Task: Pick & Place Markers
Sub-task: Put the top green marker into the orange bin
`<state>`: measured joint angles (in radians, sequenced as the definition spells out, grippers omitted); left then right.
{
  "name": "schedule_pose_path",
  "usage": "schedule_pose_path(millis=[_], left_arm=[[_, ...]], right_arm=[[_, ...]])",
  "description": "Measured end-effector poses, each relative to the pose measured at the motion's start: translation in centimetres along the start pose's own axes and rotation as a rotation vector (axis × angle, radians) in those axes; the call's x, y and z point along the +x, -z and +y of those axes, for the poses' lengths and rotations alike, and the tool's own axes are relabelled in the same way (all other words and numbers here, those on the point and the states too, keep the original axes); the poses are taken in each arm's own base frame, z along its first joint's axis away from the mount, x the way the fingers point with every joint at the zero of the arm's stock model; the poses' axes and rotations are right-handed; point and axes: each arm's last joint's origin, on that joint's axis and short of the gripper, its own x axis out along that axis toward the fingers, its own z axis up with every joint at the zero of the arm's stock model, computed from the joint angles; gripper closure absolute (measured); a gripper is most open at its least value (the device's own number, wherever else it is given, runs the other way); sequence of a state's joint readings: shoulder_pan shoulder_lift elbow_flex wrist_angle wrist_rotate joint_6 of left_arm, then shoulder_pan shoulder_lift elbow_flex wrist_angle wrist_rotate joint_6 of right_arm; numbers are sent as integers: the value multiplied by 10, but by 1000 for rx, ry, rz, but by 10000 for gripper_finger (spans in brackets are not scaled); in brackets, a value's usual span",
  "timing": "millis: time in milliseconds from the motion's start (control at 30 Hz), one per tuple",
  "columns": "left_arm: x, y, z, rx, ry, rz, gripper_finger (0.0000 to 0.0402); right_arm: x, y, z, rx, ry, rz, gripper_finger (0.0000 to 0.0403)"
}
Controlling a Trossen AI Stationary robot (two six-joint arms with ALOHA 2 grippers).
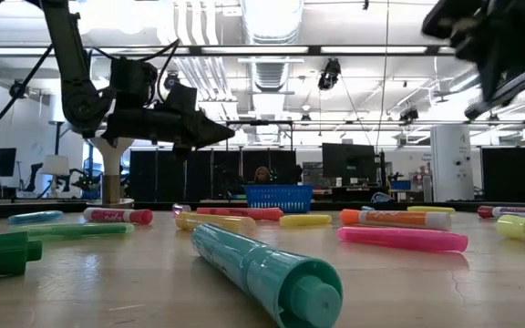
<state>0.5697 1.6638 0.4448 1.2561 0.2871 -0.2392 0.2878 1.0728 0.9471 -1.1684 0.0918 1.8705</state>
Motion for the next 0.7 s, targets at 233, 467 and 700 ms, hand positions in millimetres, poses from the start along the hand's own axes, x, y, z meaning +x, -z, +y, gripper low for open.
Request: schedule_pose_path(millis=[233, 467, 700], left_arm=[[6, -7, 0, 7, 7, -29, 402], [7, -8, 0, -12, 10, -30, 402], [7, -6, 0, -20, 7, -6, 402]], right_arm=[[-5, 77, 10, -29, 56, 66, 332], [19, 152, -4, -145, 222, 75, 332], [46, 181, -19, -232, 361, 52, 332]])
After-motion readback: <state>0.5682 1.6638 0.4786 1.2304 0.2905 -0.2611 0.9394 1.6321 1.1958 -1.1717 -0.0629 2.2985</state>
